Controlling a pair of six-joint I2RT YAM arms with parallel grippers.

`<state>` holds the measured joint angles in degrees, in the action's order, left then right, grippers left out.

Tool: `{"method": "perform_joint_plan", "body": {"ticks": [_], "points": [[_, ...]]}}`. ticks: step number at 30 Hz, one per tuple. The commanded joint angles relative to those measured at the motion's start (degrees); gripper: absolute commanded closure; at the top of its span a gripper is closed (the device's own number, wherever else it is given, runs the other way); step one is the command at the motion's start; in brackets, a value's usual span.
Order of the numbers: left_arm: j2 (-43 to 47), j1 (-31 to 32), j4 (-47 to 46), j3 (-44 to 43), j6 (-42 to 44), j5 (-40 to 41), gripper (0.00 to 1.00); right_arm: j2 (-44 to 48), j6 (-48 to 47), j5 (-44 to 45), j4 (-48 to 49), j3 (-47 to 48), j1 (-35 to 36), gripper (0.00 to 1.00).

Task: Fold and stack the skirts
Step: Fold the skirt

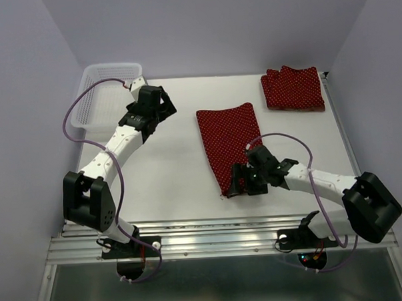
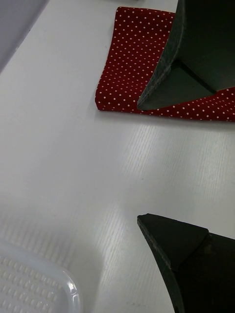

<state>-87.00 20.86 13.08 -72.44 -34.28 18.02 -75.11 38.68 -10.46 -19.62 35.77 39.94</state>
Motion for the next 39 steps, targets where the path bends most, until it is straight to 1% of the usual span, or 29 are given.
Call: {"method": "perform_joint_plan", "body": {"ticks": [1, 5, 9, 11, 14, 15, 16, 18, 21, 24, 26, 29, 33, 37, 39], "points": [[1.57, -0.38, -0.78, 0.55, 0.89, 1.05, 0.01, 0.67, -3.87, 3.08, 2.3, -0.79, -6.43, 0.0], [0.52, -0.47, -0.34, -0.5, 0.71, 0.61, 0.01, 0.94, -7.82, -1.93, 6.24, -1.49, -13.21, 0.0], [-1.32, -0.65, 0.8, -2.35, 0.8, 0.26, 0.01, -0.73, -10.29, -2.02, 6.87, -0.18, -18.57, 0.0], [-2.38, -0.73, 1.59, -3.66, 1.15, 0.26, 0.01, -1.62, -11.51, -3.86, 7.31, 0.09, -21.12, 0.0], [-3.52, -1.0, 1.86, -4.9, 1.32, 0.52, 0.01, -2.32, -11.96, -6.23, 9.41, -0.26, -26.66, 0.0], [-3.7, -1.26, 1.77, -5.07, 1.32, 0.44, 0.01, -2.76, -11.61, -7.55, 12.12, -0.35, -29.72, 0.0], [-4.22, -1.35, 1.77, -5.68, 1.41, 0.26, 0.01, -3.98, -11.43, -11.21, 13.89, -0.44, -30.97, 0.0], [-5.1, -1.61, 2.12, -6.82, 1.85, 0.0, 0.01, -5.74, -11.08, -14.74, 18.18, -0.09, -33.25, 0.0], [-5.81, -1.97, 2.39, -7.71, 2.2, 0.08, 0.01, -10.22, -12.3, -15.56, 19.0, 2.54, -34.75, 0.0], [-6.25, -2.49, 2.48, -8.68, 2.47, -0.09, 0.01, -14.09, -13.8, -15.82, 20.31, 4.3, -38.87, 0.0], [-6.43, -2.76, 2.3, -9.03, 2.55, -0.44, 0.01, -17.5, -14.07, -18.1, 21.9, 5.71, -42.64, 0.0], [-6.78, -2.93, 2.21, -9.47, 2.55, -0.71, 0.01, -21.38, -14.16, -19.42, 22.16, 9.65, -44.68, 0.0], [-7.04, -3.11, 2.3, -9.56, 2.47, -1.23, 0.01, -26.39, -13.54, -20.3, 22.25, 15.63, -44.69, 0.0], [-7.83, -3.11, 1.95, -8.94, 2.29, -3.95, 0.01, -31.39, -12.4, -16.28, 21.38, 21.79, -44.69, 0.0], [-8.27, -3.11, 2.21, -8.59, 2.29, -4.75, 0.01, -33.34, -12.57, -16.08, 20.23, 25.73, -44.69, 0.0]]}}
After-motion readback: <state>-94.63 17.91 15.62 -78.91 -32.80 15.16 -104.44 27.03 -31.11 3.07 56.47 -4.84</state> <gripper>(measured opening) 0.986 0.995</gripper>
